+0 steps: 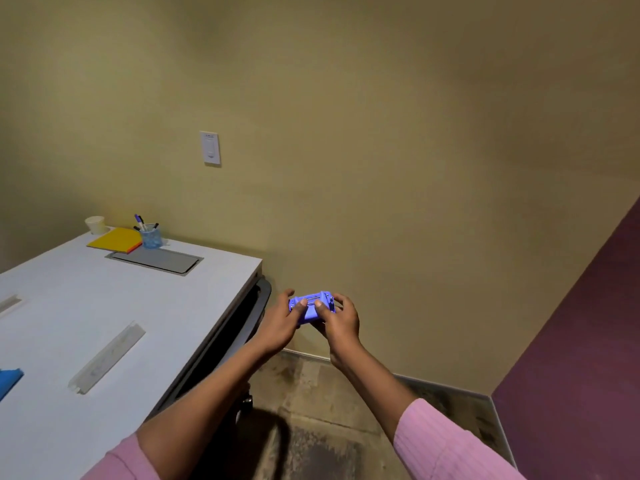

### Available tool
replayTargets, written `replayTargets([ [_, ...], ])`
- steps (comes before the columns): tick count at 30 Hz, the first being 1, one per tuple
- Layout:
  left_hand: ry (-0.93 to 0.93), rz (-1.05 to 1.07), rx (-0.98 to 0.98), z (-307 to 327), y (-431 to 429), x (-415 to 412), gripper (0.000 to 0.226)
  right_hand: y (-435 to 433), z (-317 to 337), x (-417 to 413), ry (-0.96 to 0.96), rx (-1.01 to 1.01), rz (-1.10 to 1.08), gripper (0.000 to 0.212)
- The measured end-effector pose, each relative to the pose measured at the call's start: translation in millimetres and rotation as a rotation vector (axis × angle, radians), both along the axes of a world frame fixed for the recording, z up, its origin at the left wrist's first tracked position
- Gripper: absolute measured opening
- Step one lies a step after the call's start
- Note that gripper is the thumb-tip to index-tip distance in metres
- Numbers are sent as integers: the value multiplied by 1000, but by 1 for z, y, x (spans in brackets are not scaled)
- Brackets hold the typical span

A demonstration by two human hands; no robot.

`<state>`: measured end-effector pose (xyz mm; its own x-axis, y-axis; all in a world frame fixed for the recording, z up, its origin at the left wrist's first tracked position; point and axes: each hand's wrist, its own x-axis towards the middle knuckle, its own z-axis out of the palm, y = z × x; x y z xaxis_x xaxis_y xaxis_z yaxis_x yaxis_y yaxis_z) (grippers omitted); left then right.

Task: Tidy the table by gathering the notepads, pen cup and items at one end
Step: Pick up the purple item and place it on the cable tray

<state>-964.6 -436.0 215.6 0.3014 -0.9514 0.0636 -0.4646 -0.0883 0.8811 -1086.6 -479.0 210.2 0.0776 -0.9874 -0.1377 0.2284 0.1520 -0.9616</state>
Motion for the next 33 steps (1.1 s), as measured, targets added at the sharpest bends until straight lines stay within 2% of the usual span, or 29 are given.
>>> replayTargets([
  [6, 39, 55, -49, -14, -111, 25, 48, -123, 2, 23, -14, -8, 149, 20],
  [13, 36, 142, 10, -14, -211, 65, 53, -243, 3, 65, 20, -5, 302, 31],
  [18, 53, 306, 69, -18, -267, 111, 56, -312, -5, 122, -18, 66, 409, 35],
  [23, 61, 481, 99, -31, -314, 155, 53, -379, -13, 191, 22, 104, 544, 41],
  [27, 58, 631, 132, -35, -345, 181, 46, -425, -18, 236, 43, 135, 664, 39],
  [30, 50, 767, 166, -35, -365, 198, 55, -451, -17, 267, 26, 141, 732, 36],
  [33, 144, 891, 177, -35, -378, 211, 58, -468, -19, 293, 26, 160, 795, 27],
])
